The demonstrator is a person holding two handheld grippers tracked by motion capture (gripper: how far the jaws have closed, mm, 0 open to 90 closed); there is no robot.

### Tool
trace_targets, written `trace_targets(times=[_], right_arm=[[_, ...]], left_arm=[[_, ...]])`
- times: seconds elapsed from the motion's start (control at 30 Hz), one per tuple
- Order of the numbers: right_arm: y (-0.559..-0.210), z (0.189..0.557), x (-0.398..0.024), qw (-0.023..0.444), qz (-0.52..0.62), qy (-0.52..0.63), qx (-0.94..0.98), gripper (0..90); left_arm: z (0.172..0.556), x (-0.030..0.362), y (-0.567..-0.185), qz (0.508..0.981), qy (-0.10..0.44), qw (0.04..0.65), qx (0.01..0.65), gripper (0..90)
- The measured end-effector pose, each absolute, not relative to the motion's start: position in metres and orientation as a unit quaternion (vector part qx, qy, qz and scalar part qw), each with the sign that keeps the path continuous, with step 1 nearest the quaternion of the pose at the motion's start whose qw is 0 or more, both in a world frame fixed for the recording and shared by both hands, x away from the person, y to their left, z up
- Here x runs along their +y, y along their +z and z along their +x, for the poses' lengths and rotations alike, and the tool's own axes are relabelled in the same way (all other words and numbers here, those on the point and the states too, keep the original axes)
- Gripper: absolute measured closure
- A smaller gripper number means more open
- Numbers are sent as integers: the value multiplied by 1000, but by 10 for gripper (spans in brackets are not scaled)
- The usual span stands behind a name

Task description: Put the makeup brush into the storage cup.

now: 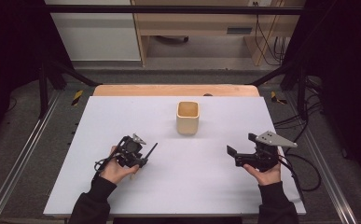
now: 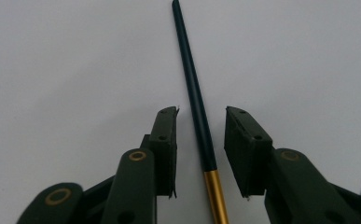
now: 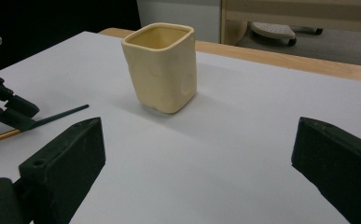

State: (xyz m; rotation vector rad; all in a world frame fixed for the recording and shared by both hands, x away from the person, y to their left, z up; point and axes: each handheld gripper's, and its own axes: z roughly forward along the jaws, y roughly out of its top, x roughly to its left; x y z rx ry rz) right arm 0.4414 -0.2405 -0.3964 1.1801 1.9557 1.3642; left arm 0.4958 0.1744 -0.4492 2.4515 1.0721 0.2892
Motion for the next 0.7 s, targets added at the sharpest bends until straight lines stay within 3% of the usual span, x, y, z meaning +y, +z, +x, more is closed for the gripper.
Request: trace_targets(times=[0.33, 0.7], right_arm=[[-396, 441, -240, 237, 431, 498, 714, 30], [-397, 442, -239, 234, 432, 497, 715, 30]], left_arm=[[496, 175, -453, 887, 103, 216, 395, 786], [494, 172, -454, 887, 109, 212, 396, 823]])
